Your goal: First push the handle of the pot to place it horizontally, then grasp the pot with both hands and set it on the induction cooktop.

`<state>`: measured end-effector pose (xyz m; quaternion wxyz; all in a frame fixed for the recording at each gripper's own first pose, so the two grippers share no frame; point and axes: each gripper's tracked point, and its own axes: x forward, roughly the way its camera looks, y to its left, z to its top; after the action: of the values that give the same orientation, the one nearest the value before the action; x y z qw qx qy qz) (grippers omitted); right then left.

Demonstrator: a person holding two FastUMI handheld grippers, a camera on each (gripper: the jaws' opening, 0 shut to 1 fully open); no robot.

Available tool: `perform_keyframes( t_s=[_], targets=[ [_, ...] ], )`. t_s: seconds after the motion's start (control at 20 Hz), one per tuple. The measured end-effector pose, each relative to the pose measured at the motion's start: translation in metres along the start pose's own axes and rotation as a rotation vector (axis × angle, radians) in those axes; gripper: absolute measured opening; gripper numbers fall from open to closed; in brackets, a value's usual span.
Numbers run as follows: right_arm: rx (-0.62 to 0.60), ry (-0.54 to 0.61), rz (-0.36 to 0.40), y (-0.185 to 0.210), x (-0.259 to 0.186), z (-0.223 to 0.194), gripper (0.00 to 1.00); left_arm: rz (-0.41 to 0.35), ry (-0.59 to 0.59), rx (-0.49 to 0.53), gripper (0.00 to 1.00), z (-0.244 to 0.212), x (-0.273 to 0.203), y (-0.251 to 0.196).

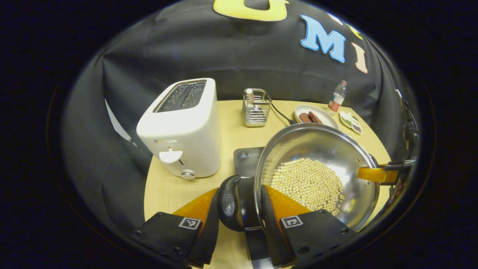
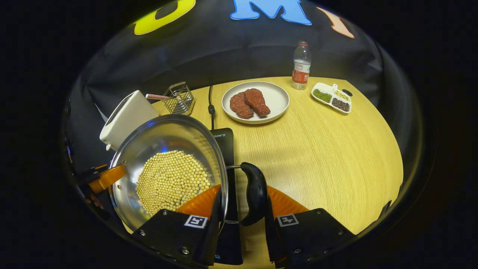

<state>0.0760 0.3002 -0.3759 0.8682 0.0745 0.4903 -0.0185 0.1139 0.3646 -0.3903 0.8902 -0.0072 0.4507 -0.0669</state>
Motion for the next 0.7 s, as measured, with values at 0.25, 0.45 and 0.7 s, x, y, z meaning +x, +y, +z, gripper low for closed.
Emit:
perform_keyframes(
  t_s=[0.25, 0.45, 0.7],
  targets=[
    [-0.078, -0.089, 0.031, -0.001, -0.014, 0.021, 0.64, 0.053, -0.081, -0.010, 0.71, 0.020, -0.020, 0.007],
    [-0.088, -0.146, 0.064, -0.009, -0.037, 0.034, 0.66, 0.093, -0.206, -0.052, 0.71, 0.053, -0.057, -0.005],
    [-0.100, -0.273, 0.088, -0.039, -0.083, 0.063, 0.66, 0.108, -0.358, -0.075, 0.70, 0.094, -0.114, -0.056]
  ],
)
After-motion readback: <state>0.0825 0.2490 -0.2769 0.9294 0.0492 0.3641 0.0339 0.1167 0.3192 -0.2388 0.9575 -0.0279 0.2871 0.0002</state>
